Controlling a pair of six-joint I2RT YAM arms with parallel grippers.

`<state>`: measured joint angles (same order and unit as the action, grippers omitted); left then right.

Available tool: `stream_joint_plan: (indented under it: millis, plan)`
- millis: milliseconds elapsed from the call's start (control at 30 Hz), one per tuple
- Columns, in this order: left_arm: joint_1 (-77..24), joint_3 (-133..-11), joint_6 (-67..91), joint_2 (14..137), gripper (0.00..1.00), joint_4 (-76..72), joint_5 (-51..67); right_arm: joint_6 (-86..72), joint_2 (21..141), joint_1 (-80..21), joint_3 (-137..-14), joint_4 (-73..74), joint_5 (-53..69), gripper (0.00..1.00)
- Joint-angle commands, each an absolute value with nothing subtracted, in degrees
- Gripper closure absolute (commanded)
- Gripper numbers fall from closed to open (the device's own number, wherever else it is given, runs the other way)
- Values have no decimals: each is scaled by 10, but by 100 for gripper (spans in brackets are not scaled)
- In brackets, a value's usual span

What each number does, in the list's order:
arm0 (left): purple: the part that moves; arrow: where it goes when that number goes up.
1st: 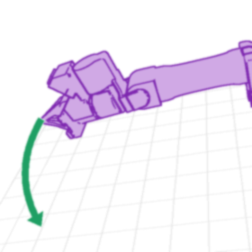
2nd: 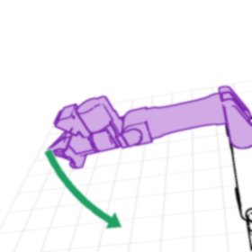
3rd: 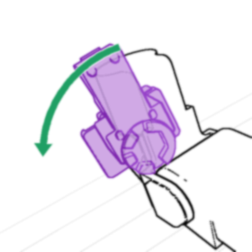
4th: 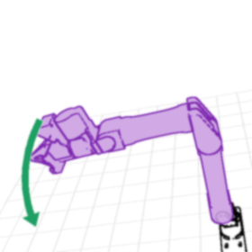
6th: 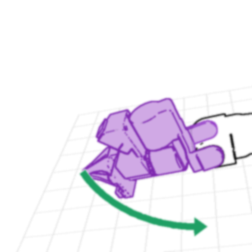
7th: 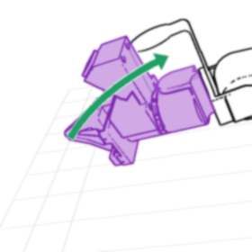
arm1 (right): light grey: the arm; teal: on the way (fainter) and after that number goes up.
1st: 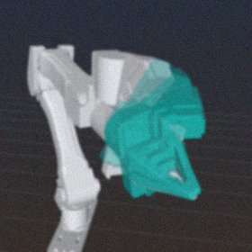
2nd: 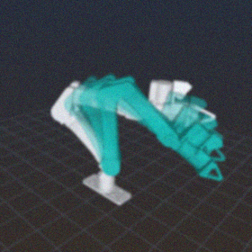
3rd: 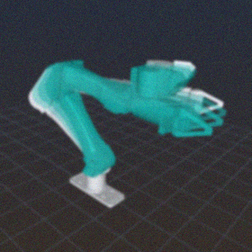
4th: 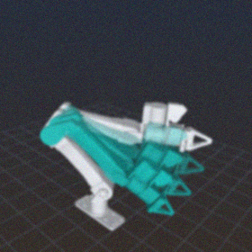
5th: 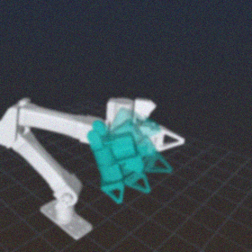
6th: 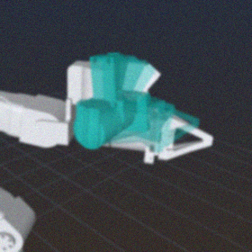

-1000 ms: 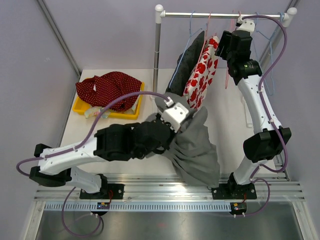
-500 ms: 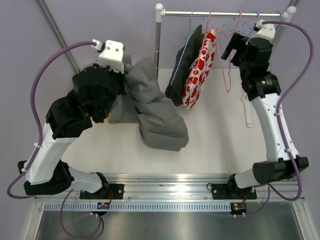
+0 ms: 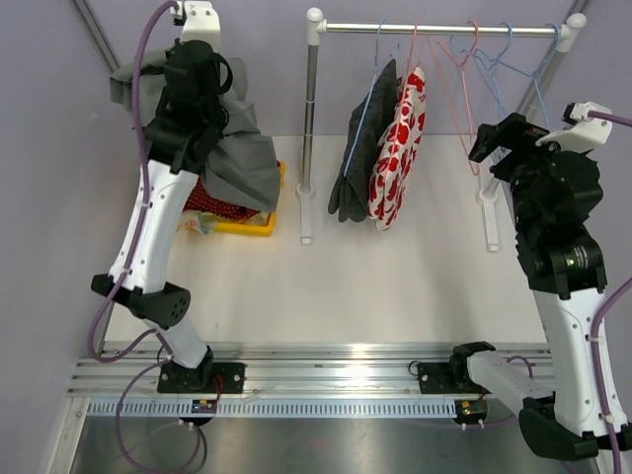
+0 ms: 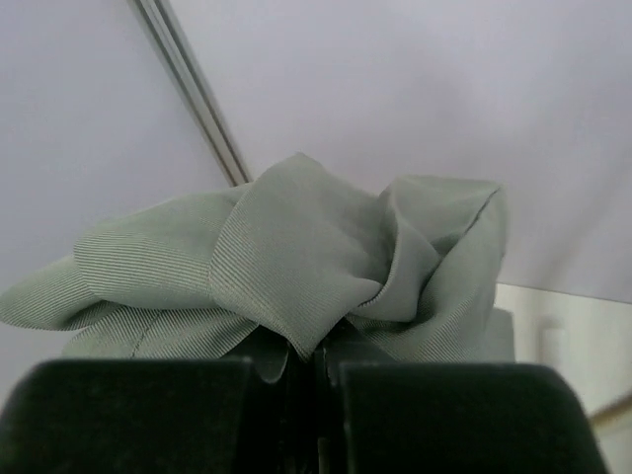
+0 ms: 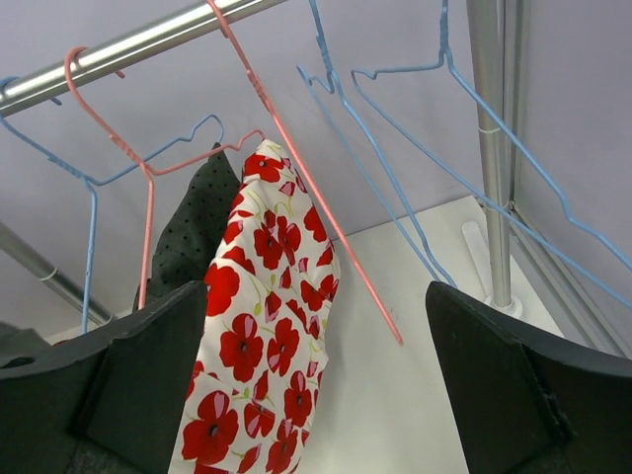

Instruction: Remove the skirt from the hanger

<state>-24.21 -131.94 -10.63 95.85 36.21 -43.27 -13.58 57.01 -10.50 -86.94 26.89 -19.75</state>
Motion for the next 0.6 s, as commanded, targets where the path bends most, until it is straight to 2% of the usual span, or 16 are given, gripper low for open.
stream_joint_plan:
  millis: [0,133,167,200,333,400,433,533,567]
  plan:
    - [-197,-1300,-106,989,100,316,-422,-158,541,-107,-839,265,-178,0]
    - [-171,-1133,-44,962,100,265,-398,-178,516,-109,-824,276,-149,0]
    - [-164,-1071,-30,958,97,252,-382,-187,512,-108,-824,277,-133,1]
    - [-158,-1051,-13,961,91,255,-364,-191,505,-108,-817,275,-124,1]
    - [-127,-986,79,992,92,282,-283,-186,479,-109,-801,244,-76,1]
    - [-115,-963,90,1005,89,283,-261,-171,487,-109,-816,250,-55,1]
    - [-113,-958,96,1014,79,283,-239,-165,494,-109,-826,264,-48,0]
    - [-84,-950,116,1020,66,285,-135,-152,531,-107,-863,272,-3,1]
    - [-78,-947,121,1011,42,283,-116,-149,539,-109,-872,272,13,1]
